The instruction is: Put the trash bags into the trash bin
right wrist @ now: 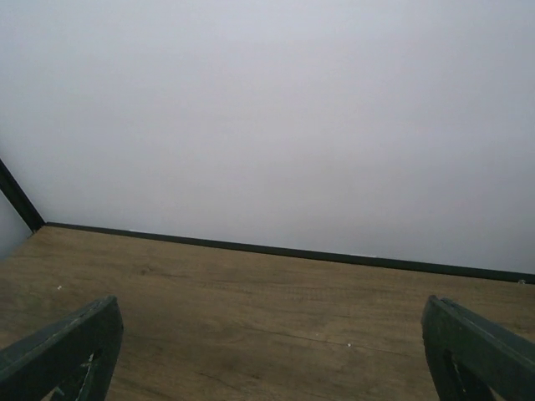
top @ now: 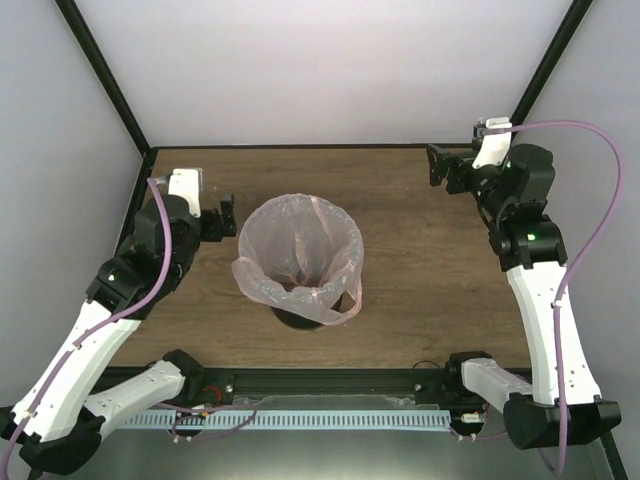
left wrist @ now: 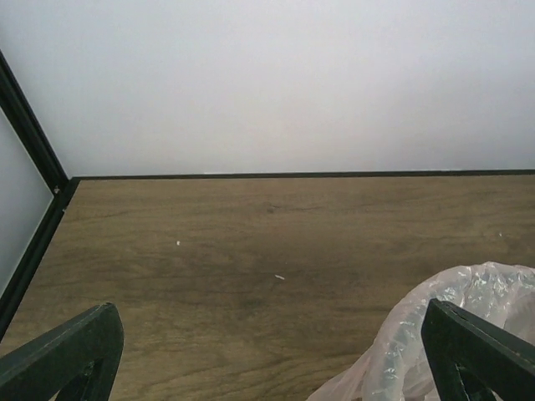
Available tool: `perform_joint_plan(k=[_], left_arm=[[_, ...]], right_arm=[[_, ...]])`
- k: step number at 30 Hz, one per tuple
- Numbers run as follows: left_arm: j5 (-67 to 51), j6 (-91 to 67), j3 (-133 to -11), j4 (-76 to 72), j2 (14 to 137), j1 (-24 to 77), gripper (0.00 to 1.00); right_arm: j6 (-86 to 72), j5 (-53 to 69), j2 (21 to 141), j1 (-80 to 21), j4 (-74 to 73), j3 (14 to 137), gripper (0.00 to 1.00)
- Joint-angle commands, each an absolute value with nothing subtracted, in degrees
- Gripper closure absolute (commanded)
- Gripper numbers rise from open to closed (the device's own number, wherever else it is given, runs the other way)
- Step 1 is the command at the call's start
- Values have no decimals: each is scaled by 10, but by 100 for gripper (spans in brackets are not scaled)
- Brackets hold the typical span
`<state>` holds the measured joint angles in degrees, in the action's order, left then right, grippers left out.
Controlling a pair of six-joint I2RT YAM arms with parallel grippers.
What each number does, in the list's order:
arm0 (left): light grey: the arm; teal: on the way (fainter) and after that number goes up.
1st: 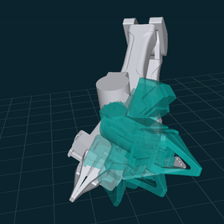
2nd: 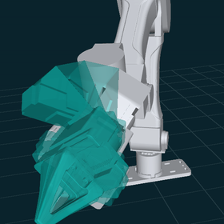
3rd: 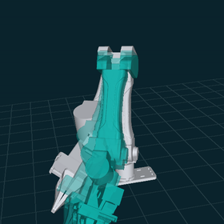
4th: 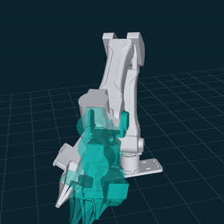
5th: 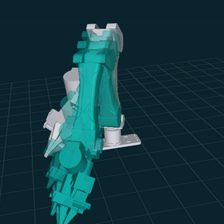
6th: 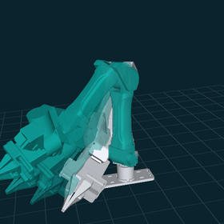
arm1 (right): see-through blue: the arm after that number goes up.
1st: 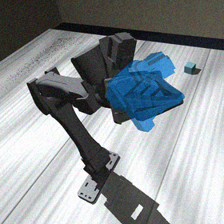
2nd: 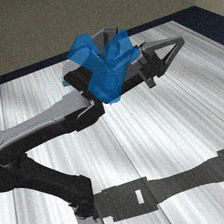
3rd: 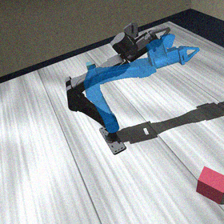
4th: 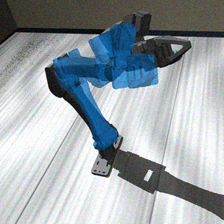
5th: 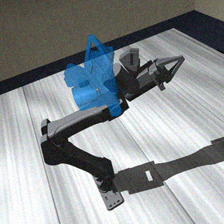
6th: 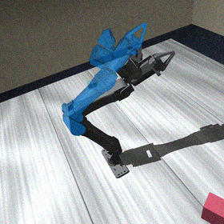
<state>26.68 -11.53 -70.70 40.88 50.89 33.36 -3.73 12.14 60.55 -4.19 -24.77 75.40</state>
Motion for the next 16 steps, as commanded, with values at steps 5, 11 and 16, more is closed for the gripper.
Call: perform_joint_plan(k=[5, 11, 16], left_arm=[[249, -113, -693, 411, 505, 330, 0], [246, -114, -688, 410, 499, 330, 0], [246, -112, -682, 413, 496, 330, 0]], right_arm=[[-46, 126, 595, -39, -244, 766, 0], [-48, 133, 593, -39, -240, 762, 0], [-50, 137, 596, -39, -241, 757, 0]])
